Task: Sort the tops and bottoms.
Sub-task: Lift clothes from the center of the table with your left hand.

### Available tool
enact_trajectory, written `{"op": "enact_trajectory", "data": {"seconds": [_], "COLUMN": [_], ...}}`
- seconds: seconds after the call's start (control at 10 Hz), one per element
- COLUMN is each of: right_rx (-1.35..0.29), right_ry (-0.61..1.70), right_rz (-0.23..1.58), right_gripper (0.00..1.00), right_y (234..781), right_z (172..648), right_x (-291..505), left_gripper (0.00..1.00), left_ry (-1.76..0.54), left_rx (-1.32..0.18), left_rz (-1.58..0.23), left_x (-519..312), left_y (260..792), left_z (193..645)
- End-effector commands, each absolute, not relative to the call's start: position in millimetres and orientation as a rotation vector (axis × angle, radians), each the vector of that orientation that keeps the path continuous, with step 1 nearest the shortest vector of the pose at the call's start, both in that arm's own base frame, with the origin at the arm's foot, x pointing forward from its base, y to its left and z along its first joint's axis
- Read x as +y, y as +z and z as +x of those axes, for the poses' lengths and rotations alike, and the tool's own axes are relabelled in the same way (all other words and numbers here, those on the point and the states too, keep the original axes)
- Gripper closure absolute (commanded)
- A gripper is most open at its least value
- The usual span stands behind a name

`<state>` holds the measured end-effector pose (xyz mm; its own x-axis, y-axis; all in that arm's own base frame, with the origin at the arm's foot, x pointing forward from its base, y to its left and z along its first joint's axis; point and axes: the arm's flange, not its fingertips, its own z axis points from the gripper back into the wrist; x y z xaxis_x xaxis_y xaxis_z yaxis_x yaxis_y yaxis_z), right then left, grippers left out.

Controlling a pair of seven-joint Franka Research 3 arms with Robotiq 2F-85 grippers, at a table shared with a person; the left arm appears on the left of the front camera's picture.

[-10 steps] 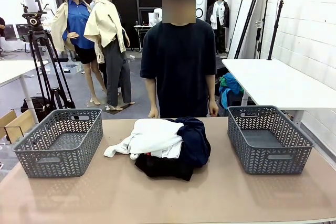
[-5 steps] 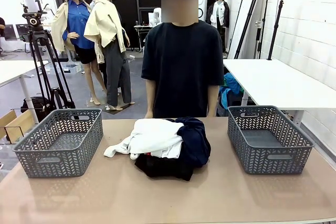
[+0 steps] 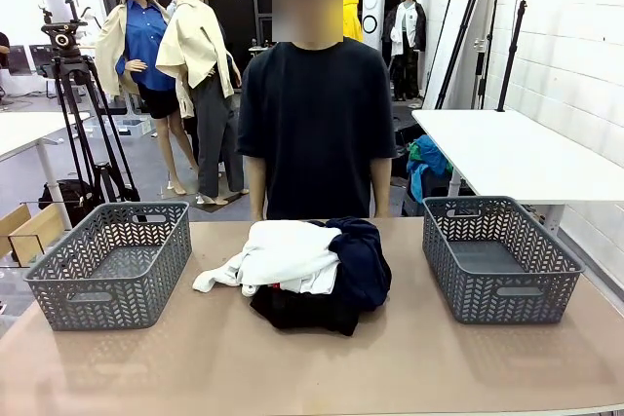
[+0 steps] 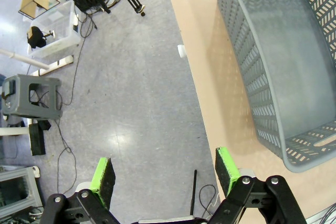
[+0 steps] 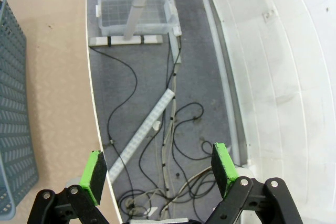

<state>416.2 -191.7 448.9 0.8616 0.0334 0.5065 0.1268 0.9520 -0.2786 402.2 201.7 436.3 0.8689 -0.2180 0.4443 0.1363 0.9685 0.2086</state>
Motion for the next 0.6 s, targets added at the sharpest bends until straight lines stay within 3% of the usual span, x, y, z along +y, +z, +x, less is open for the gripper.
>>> {"op": "enact_trajectory", "data": {"seconds": [0.0,0.3,0.5], "right_rx": [-0.529,-0.529,-0.529], "right_ry": [-0.046,-0.046,-0.046], "right_rz": [-0.312,-0.312,-0.312], "right_gripper": [0.00,0.00,0.00], "right_y": [449,449,449], "right_z": [417,417,417], "right_x": [-192,-192,-192], "left_gripper": [0.00,0.00,0.00], "left_ry": [-0.177,-0.199,-0.359], "left_rx": [-0.524,-0.690,-0.810], "left_rz": [0.188,0.245,0.169], "left_x": [200,194,156], "left_y": [453,530,590], "left_z": [409,434,450]}}
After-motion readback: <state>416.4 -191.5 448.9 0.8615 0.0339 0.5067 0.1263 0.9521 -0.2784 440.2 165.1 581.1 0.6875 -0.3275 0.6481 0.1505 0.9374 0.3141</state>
